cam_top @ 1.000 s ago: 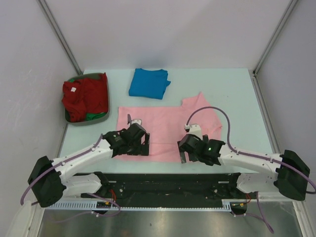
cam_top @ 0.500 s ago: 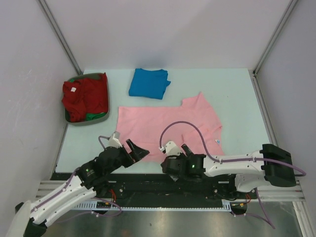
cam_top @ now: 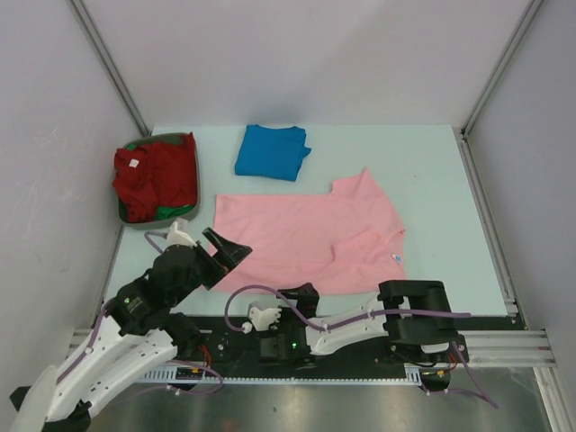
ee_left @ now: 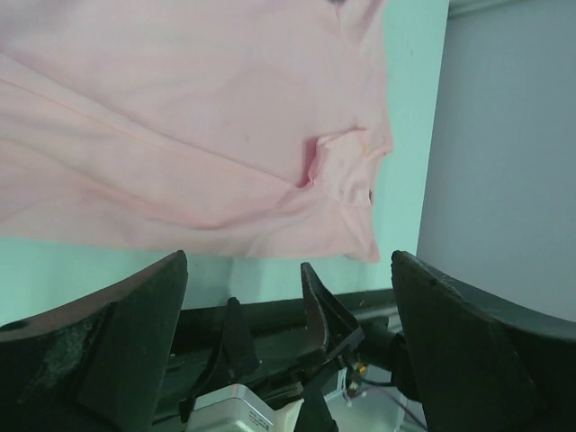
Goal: Fold and stack the t-shirts
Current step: Fold the tshirt
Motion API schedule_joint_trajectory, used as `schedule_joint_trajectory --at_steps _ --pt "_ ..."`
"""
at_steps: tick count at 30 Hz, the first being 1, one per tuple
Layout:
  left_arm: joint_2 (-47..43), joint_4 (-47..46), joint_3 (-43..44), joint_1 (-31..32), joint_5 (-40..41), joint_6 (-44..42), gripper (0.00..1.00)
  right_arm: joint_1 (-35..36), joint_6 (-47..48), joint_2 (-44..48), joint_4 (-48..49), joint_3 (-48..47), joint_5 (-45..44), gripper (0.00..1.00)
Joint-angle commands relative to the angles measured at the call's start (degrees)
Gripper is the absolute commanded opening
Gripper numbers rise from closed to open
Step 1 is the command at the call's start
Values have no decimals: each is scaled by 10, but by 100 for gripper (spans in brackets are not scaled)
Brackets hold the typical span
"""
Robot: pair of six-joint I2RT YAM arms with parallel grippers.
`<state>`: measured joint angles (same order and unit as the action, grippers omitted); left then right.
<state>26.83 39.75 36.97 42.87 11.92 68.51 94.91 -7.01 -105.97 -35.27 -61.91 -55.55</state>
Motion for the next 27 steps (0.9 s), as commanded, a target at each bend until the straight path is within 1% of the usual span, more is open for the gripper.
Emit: schedule_joint_trajectory --at_steps 1,3,4,6,11,12,13,16,19,23,26,27 --pt "-37 102 29 -48 28 -21 100 -1 69 -18 77 -4 -99 99" --pt "-25 107 48 -74 6 -48 100 -3 69 -32 89 -1 -98 99" --pt "-3 111 53 -81 -3 -64 100 -6 68 -36 99 3 -96 99" --pt "11 97 53 -92 -32 -83 100 -14 82 -46 107 6 -87 97" --pt "21 63 28 -110 -69 -82 100 -20 83 -49 122 21 -44 89" --pt "23 59 23 -113 -73 -83 100 -23 83 -49 124 24 -33 87" --pt "24 58 22 -117 -78 -84 100 -30 84 -50 129 28 -22 82" --pt "29 51 18 -133 -92 -94 100 -43 80 -57 133 35 -8 74" --pt "31 46 14 -146 -102 -99 100 -47 88 -61 146 43 23 72" --pt "37 45 14 -160 -109 -108 100 -57 91 -78 155 46 40 71" --pt "41 40 11 -169 -115 -113 100 -58 89 -80 158 46 67 60" --pt "41 39 10 -170 -115 -115 100 -57 89 -80 155 46 72 51"
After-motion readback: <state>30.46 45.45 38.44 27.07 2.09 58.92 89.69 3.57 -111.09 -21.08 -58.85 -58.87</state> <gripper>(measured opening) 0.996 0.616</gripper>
